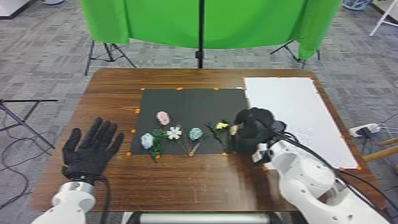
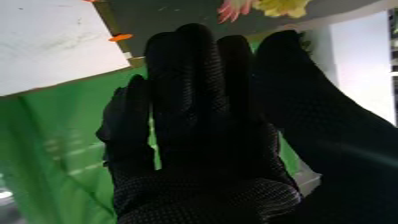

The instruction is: Arrange flowers

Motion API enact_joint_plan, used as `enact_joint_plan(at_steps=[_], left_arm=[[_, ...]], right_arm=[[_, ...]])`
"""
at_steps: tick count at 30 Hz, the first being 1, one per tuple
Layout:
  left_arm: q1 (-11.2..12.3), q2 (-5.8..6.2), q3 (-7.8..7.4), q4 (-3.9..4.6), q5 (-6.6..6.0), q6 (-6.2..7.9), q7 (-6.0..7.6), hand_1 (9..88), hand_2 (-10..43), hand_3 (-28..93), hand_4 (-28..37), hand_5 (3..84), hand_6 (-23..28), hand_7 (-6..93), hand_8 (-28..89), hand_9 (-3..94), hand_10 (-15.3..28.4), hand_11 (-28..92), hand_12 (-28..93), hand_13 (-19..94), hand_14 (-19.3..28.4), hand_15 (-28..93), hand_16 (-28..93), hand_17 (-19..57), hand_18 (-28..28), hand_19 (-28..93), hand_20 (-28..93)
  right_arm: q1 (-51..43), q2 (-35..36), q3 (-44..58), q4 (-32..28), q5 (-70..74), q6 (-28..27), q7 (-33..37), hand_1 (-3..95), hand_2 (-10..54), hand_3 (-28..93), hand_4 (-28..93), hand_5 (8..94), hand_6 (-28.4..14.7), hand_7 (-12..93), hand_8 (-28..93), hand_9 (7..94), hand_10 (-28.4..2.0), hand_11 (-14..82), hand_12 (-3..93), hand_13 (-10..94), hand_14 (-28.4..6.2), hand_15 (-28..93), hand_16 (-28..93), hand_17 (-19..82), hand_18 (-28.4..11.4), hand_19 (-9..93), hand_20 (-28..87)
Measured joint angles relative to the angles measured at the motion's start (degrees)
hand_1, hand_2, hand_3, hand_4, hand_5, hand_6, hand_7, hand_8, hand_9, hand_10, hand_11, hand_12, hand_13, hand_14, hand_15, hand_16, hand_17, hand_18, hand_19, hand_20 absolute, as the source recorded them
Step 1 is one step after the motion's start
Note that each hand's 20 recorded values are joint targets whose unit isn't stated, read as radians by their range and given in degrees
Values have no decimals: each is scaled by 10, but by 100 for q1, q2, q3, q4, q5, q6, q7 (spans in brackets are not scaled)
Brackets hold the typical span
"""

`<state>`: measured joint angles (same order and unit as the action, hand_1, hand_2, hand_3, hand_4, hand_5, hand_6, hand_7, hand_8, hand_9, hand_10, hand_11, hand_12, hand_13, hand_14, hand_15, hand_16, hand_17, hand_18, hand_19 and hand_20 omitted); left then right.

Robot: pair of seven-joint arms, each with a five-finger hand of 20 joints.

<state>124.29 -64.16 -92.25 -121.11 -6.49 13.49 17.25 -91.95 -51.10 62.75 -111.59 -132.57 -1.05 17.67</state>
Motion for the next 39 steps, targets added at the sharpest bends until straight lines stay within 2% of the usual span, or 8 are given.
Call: enact_joint_plan(at_steps=[6,9,13,15,19,24,31,39], left_arm=[[-15,-1,-77,12,99,-29,54,248,184,747,-283,462,103,81,-93,395,159,173,70,282,151,320,-93,-81,131,363,106],[-14,5,-215,47,309,-145,66,242,179,741,-283,447,99,59,-89,381,156,151,63,263,141,268,-88,-81,128,353,99],[5,20,-563,131,682,-479,16,232,174,735,-283,428,94,47,-86,356,153,136,59,239,136,236,-82,-83,123,344,92],[-4,62,-697,186,858,-631,-4,229,170,735,-283,358,71,45,-85,322,147,126,55,220,133,221,-77,-85,123,341,90],[-57,194,-761,230,1062,-668,45,227,164,738,-283,316,59,49,-92,296,144,117,51,199,124,194,-73,-83,121,323,82],[-156,287,-779,264,1081,-637,118,226,164,736,-283,335,68,46,-92,294,144,116,51,196,122,186,-70,-81,118,316,82],[-295,320,-762,321,1081,-643,196,228,164,735,-283,351,71,43,-89,303,137,118,49,198,107,162,-78,-77,115,307,81],[-429,321,-683,364,1068,-632,314,230,165,735,-283,357,73,45,-89,307,134,120,47,200,104,160,-80,-76,113,306,82]], right_arm=[[-211,-232,736,-77,592,336,-166,262,-1,849,-283,452,-36,161,-133,458,-150,111,128,390,-152,278,135,178,-195,610,271],[-380,-589,1555,-116,1786,443,-660,196,33,844,-283,378,-35,127,-118,389,-143,78,112,322,-163,135,183,130,-191,482,229],[-418,-1001,2363,-113,3078,462,-1101,156,52,836,-283,364,-24,106,-112,363,-140,42,99,277,-150,62,195,127,-169,367,190],[-419,-1102,2584,-117,3435,508,-1136,140,56,834,-283,352,-22,94,-111,350,-139,32,93,259,-142,45,188,129,-156,311,176],[-501,-1199,2888,-164,4346,472,-1204,112,62,829,-283,342,-27,75,-106,334,-141,23,82,232,-124,22,167,115,-138,252,159],[-798,-1380,3208,-322,5999,30,-1279,108,63,830,-283,349,-35,66,-102,334,-142,25,76,228,-110,18,146,124,-112,188,141],[-1137,-1623,3254,-613,7571,13,-1302,108,66,831,-283,361,-38,69,-104,338,-143,28,74,229,-110,23,137,124,-106,173,142],[-1257,-1739,3411,-822,7625,-7,-1280,110,69,833,-283,374,-50,65,-105,342,-143,29,74,233,-114,29,131,123,-108,175,145]])
